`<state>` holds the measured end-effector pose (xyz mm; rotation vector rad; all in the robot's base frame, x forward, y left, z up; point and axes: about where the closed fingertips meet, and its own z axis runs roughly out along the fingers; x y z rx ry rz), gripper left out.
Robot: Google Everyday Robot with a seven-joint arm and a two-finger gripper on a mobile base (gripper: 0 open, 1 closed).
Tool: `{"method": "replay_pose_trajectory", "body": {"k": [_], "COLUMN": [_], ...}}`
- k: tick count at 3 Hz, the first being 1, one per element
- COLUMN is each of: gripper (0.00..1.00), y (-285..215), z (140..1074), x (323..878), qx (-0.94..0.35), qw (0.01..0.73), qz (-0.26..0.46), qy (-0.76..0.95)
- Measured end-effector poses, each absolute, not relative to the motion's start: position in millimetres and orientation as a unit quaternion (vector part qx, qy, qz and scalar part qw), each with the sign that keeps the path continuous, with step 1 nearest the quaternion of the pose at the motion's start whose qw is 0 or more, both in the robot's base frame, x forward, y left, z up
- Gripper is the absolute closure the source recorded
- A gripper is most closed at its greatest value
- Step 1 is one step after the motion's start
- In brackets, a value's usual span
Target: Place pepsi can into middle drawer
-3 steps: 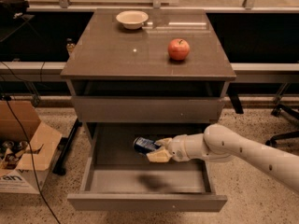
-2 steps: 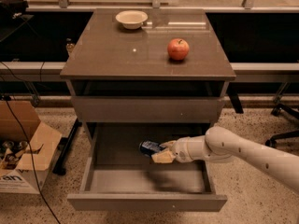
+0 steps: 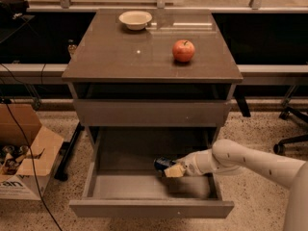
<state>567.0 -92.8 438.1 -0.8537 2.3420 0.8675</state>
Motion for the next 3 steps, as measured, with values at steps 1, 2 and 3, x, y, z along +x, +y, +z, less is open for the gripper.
{"method": "replay_pose_trajectory", "body": {"k": [1, 2, 3], "gripper": [0.36, 0.13, 0.0], "y": [-105, -111, -110], "z": [410, 399, 396], "x": [553, 546, 545], "qx": [-0.287, -0.276, -0.274], "qw": [0.228, 0.227, 0.227], "qz": [0.305, 0.284, 0.281], "qy": [0.879, 0.89, 0.891]}}
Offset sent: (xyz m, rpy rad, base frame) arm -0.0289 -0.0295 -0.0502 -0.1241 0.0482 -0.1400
